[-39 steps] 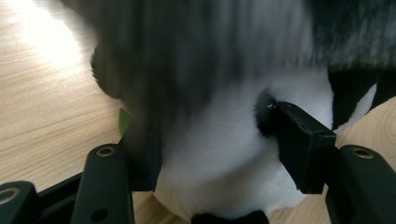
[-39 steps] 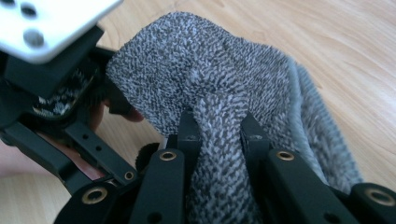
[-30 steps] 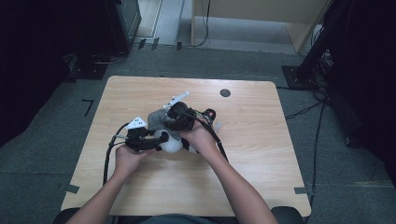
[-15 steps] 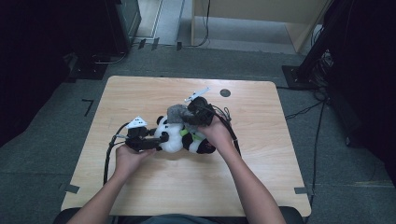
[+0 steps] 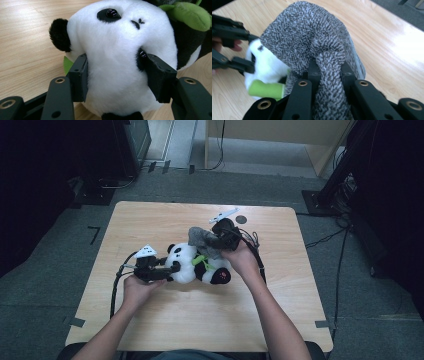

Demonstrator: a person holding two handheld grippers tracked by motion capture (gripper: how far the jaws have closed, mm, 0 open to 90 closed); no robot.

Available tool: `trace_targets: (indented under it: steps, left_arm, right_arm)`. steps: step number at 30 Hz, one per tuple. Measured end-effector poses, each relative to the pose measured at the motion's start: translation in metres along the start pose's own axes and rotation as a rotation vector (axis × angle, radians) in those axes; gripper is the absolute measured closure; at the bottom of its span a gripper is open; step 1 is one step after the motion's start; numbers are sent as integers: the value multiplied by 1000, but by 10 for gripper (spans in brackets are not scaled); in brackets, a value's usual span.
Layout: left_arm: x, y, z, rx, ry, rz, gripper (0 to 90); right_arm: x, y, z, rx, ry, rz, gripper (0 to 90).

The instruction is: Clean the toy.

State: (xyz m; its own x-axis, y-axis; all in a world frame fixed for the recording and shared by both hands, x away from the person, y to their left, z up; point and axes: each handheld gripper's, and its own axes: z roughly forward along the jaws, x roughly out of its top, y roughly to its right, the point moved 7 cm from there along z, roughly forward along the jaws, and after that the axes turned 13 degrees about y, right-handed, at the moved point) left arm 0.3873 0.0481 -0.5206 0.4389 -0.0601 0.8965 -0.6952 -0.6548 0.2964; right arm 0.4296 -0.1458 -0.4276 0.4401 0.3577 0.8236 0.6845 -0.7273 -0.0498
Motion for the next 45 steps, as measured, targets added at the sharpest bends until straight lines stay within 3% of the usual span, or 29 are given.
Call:
trace_targets:
  steps: [7, 11, 17, 22, 24, 28, 33, 35, 37, 45]
  left_arm:
    - [0, 0, 0, 1, 2, 2, 416]
    - [0, 0, 0, 2, 2, 3, 415]
    - [0, 1, 0, 7, 6, 12, 409]
    - [-1, 0, -1, 20, 1, 18, 409]
    - [-1, 0, 0, 17, 0, 17, 412]
    - [1, 3, 1, 20, -19, 17, 430]
    - [1, 1, 2, 20, -22, 1, 433]
    - [1, 2, 2, 19, -21, -2, 433]
    - [1, 2, 2, 18, -20, -7, 432]
    - [2, 1, 2, 17, -15, -14, 433]
  right_arm:
    - [30, -28, 1, 55, 69, -22, 778]
    - [39, -46, 15, 86, 67, -42, 777]
    - [33, -69, 45, 126, 22, -40, 772]
    - [10, -77, 74, 137, -49, -55, 773]
    - [8, -76, 74, 149, -23, -44, 774]
    - [5, -68, 67, 157, -34, -34, 777]
    - [-1, -44, 52, 88, -30, -56, 777]
    - [-7, -35, 47, 81, -33, -16, 778]
    - [-13, -26, 39, 77, -35, -9, 779]
    - [-12, -8, 24, 36, -21, -34, 780]
